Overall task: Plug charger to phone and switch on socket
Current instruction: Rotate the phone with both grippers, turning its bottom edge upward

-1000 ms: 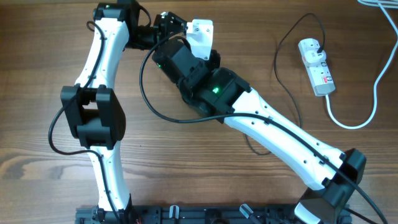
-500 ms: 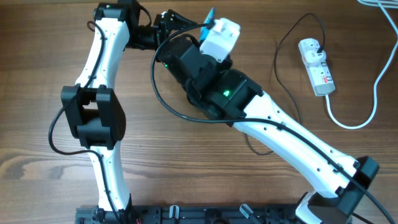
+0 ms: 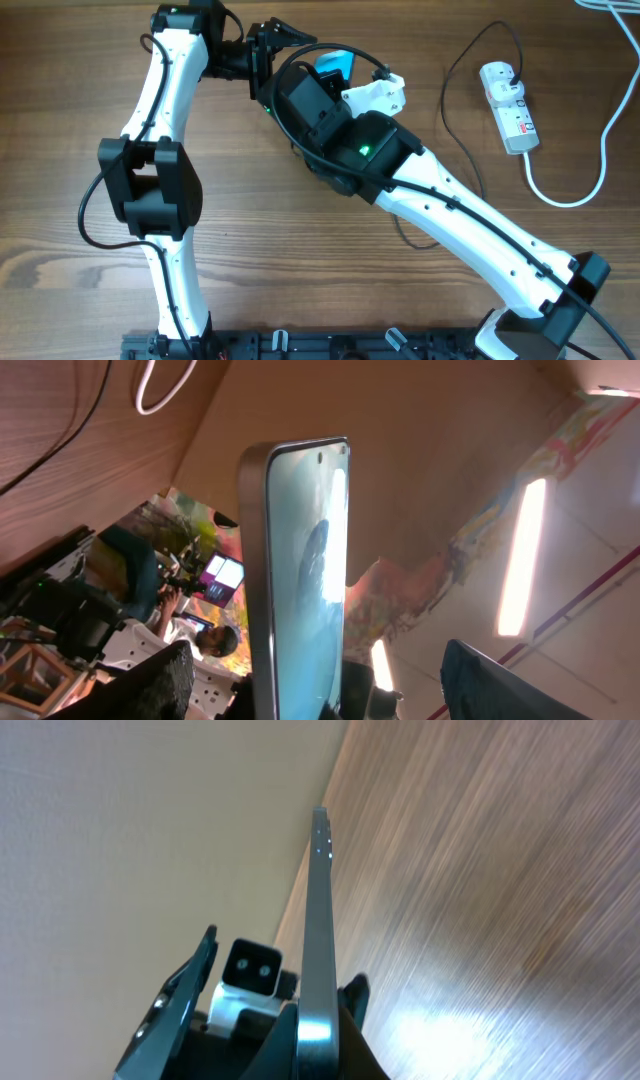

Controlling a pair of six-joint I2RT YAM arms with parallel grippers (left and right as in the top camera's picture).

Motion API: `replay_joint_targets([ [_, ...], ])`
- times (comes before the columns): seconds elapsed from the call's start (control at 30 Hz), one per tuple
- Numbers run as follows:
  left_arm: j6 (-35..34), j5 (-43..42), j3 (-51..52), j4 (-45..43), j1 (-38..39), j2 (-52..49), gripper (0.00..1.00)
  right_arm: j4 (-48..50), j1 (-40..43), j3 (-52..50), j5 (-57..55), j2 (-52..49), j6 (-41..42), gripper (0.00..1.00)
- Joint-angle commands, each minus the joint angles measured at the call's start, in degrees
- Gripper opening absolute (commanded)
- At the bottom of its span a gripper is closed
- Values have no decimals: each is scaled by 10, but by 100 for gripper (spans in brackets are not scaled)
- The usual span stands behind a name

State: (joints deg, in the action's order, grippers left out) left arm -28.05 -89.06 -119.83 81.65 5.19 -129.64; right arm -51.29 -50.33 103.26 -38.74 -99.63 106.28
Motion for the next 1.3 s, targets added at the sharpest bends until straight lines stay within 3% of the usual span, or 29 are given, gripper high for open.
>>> replay_joint_targets([
  [0.0, -10, -13, 0, 1, 1, 21, 75, 10, 2, 4, 30, 17, 34, 4],
  [0.4, -9, -13, 0, 20, 2, 21, 61, 22, 2, 4, 61, 17, 70, 4],
  [0.53, -10, -13, 0, 20, 2, 21, 53, 20, 2, 3, 60, 16, 122, 4],
  [0.73, -10, -13, 0, 35, 2, 21, 42, 19, 2, 2, 58, 16, 124, 4],
  [1.03, -10, -13, 0, 35, 2, 21, 42, 31, 2, 2, 67, 16, 124, 4],
  [1.27, -10, -13, 0, 35, 2, 21, 33, 35, 2, 2, 67, 16, 124, 5],
])
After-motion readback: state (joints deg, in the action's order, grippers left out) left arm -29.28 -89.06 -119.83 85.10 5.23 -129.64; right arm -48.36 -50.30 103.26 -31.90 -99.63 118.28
